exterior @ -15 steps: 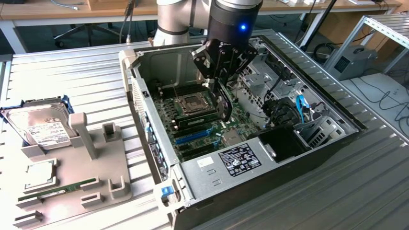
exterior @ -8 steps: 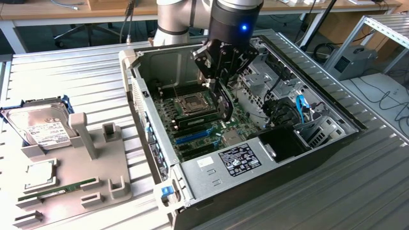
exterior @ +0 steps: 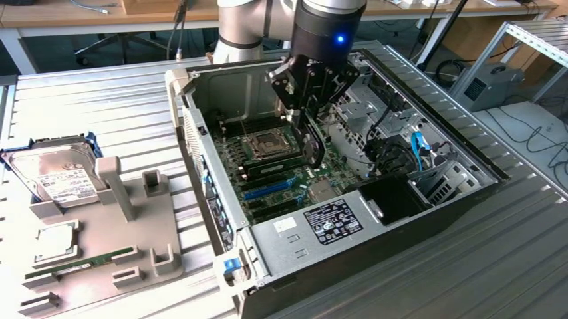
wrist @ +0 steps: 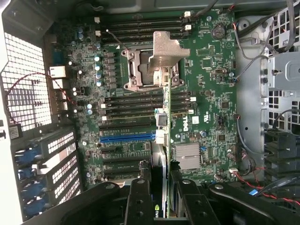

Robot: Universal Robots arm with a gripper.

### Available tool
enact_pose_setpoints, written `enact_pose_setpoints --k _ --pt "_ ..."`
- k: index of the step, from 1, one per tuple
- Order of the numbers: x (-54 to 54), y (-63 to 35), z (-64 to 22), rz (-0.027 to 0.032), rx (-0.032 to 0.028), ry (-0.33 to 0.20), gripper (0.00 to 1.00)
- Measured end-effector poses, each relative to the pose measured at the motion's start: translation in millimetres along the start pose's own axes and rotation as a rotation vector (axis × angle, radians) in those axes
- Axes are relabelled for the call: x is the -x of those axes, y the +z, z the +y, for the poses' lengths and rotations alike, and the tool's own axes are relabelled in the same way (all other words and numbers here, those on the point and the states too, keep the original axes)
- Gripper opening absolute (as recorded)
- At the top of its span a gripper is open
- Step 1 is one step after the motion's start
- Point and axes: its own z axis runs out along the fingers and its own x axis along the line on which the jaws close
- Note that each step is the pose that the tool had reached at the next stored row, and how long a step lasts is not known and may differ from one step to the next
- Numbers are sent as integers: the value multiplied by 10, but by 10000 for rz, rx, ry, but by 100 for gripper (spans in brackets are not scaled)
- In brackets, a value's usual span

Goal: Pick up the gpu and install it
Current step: 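Pick up the gpu and move the gpu toward the slot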

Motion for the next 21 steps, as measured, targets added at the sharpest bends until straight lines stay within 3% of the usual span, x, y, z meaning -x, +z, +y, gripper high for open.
enact_pose_setpoints --k 21 --pt "28 25 3 0 -1 0 26"
